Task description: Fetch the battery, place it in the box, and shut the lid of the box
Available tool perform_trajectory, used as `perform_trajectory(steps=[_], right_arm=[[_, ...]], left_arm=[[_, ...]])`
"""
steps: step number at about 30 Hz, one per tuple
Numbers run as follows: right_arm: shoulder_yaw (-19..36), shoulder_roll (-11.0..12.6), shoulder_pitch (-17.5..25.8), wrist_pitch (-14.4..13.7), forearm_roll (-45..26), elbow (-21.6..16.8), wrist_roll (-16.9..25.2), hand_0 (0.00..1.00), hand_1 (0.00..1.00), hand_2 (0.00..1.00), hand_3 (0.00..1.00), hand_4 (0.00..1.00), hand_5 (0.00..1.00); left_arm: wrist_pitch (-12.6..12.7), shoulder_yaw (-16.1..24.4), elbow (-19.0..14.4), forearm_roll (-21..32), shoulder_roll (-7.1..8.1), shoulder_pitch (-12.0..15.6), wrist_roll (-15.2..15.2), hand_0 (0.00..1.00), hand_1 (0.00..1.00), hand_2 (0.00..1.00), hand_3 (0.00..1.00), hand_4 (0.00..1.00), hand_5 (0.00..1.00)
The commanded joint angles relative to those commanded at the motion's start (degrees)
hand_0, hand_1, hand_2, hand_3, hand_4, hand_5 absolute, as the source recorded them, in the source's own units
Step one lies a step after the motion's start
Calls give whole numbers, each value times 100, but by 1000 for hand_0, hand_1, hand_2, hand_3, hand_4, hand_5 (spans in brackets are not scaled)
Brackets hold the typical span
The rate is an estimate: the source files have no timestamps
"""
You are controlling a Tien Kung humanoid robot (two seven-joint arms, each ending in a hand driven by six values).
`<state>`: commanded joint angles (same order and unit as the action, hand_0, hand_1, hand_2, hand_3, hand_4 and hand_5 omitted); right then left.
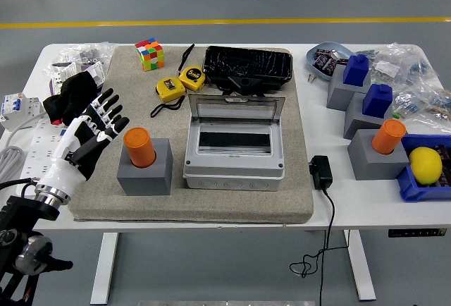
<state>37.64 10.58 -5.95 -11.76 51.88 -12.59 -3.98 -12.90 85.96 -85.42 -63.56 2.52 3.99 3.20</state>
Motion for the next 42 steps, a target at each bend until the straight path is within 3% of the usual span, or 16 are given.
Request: perform_trajectory(steps=[10, 11, 17, 18, 23, 24, 29, 30, 35, 36, 41, 42], right_arm=[[0, 8, -13, 6, -9, -1, 12, 756, 694, 707, 742, 998, 998], [6, 7, -15, 6, -7, -2, 14, 756, 694, 708, 743, 998, 998], [-9, 3, -28, 7, -16, -1, 11, 756, 694, 708, 743, 998, 998], [-10, 1, -30, 14, -24, 2, 15, 756, 694, 708, 742, 998, 998], [-21, -4, -30, 24, -66, 10, 29, 756, 694, 708, 742, 998, 998], [-24, -4, -28, 24, -71, 12, 30, 761, 694, 708, 742, 998, 998], [-31, -6, -28, 28, -89, 13, 39, 761, 694, 708, 742, 998, 998], [-28, -6, -30, 29, -90, 12, 41, 763, 694, 708, 742, 998, 998], [-22, -4, -48, 30, -92, 6, 42, 763, 694, 708, 742, 998, 998], [-22, -6, -45, 29, -91, 7, 40, 762, 694, 708, 742, 998, 998], [-41, -10, -39, 20, -107, 14, 34, 762, 694, 708, 742, 998, 998], [-40, -10, -38, 20, -106, 12, 34, 762, 694, 708, 741, 998, 998]], left_arm=[[2, -218, 78, 20, 15, -41, -20, 953, 991, 990, 955, 998, 202], [27, -256, 84, 9, 6, -56, -20, 941, 951, 949, 881, 998, 144], [92, -414, 176, -7, 4, -131, -7, 941, 951, 949, 881, 998, 144], [120, -444, 213, -17, 3, -147, 6, 911, 934, 895, 840, 998, 82], [214, -503, 311, -109, -16, -199, 43, 911, 934, 895, 840, 998, 82], [232, -516, 323, -128, -14, -211, 48, 844, 880, 814, 784, 998, 2], [367, -547, 376, -260, -33, -264, 83, 844, 880, 814, 784, 998, 2], [384, -552, 376, -274, -36, -266, 88, 776, 805, 679, 661, 998, 2], [453, -598, 381, -300, -43, -291, 112, 776, 805, 679, 661, 998, 2], [477, -608, 388, -298, -48, -297, 119, 714, 745, 547, 523, 998, 2], [553, -670, 412, -284, -58, -319, 146, 714, 745, 547, 523, 998, 2], [561, -680, 414, -284, -61, -321, 150, 678, 694, 483, 468, 998, 2]])
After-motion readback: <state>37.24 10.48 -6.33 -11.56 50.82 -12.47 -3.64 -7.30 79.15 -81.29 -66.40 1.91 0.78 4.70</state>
